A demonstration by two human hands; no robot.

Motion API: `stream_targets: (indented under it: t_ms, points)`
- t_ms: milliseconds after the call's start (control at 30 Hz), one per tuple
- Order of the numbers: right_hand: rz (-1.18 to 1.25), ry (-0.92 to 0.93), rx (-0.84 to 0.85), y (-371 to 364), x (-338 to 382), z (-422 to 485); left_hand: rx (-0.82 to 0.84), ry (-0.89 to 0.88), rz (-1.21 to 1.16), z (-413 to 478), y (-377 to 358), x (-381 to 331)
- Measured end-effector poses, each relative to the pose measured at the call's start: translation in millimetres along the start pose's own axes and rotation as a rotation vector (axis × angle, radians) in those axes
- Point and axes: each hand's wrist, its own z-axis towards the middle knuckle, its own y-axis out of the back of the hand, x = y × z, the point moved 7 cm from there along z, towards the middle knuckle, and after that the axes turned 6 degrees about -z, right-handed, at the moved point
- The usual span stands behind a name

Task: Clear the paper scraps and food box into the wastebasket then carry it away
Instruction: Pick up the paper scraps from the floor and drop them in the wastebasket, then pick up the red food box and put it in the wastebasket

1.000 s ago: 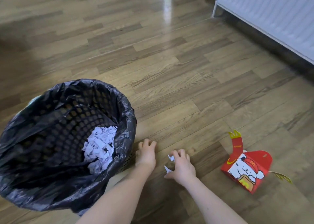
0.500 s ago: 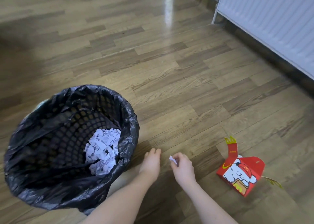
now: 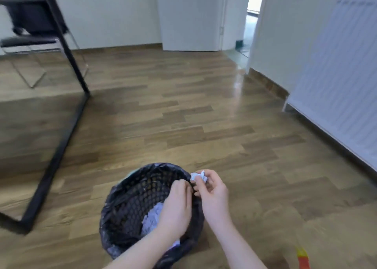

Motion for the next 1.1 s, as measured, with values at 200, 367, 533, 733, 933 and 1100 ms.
stream_targets:
  t_ms: [200, 367, 533, 733, 933, 1100]
  points:
    - [-0.334, 0.006, 0.431, -80.5, -11.8, -14.4, 0.003, 0.199, 0.488, 0.7, 67.1, 49.7]
    - [-0.383, 0.007, 0.525, -76.0, -14.8, -22.7, -0.02, 0.41, 0.541, -4.4, 63.2, 70.6]
    - [-0.276, 0.017, 0.263, 0.1, -18.9, -16.1, 0.023, -0.019, 0.21, 9.1, 14.1, 8.0]
    - [-0.107, -0.356, -0.399, 172.0, -107.2, -41.8, 0.445, -0.213, 0.039, -19.1, -135.5, -53.5]
    - [-0.254, -0.801, -0.728, 259.3, -210.9, -117.1, 0.906, -0.026, 0.186, -87.9, -298.6, -19.8]
    - [-0.225, -1.038, -0.841, 280.9, -264.2, -166.6, 1.055, 0.108, 0.226, -122.0, -367.7, -0.9]
